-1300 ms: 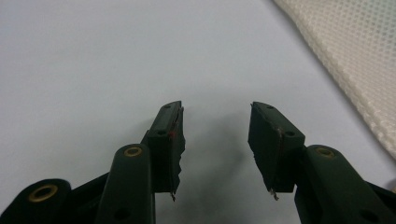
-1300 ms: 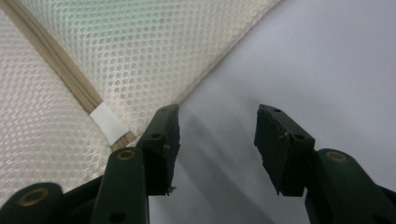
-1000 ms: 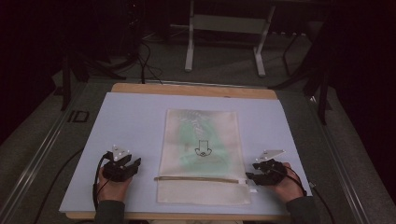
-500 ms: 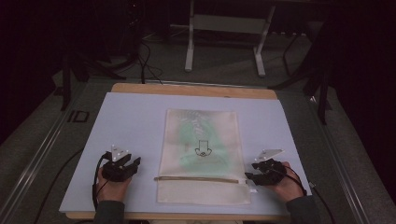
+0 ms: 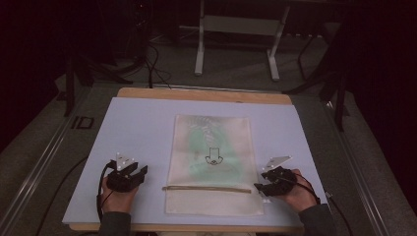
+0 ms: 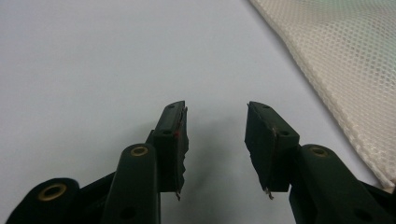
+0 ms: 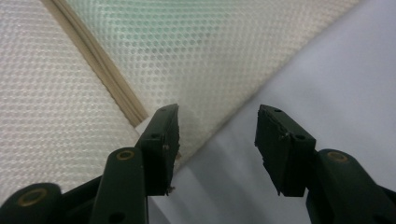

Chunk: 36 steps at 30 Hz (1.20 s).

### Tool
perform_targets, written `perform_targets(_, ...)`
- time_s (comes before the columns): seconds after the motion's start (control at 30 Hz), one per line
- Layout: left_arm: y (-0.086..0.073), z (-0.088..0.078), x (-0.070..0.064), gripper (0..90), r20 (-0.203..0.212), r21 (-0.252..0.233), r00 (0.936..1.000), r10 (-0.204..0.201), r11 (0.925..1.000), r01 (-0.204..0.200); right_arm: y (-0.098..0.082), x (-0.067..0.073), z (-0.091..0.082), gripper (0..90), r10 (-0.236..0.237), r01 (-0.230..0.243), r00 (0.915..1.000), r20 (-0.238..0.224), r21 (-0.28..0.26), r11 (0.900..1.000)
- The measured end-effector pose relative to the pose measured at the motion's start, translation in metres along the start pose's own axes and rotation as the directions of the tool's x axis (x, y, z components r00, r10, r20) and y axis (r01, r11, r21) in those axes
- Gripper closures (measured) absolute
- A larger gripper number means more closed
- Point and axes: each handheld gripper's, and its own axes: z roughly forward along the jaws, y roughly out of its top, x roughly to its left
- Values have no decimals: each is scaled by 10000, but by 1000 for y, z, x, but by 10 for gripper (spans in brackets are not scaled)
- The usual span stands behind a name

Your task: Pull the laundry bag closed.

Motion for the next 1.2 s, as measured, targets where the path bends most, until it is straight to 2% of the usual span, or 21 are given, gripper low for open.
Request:
perform_targets(0.23,0,0,0,573,-40,-9,10000,37,10000,-37,9,5,-1,505,-143,145,9998,-120,127,9998)
perform_targets(0.53,0,-2,0,570,-207,-15,9998,-28,10000,28,20,13,5,497,-614,619,9974,-371,119,9980)
perform_targets(0.9,1,-3,0,558,-280,-29,9996,41,10000,-42,28,23,12,480,-765,771,9959,-492,89,9970)
perform_targets(1.2,2,-4,-3,559,-248,-55,9995,215,9998,-216,42,33,20,472,-1224,1240,9899,-711,179,9921)
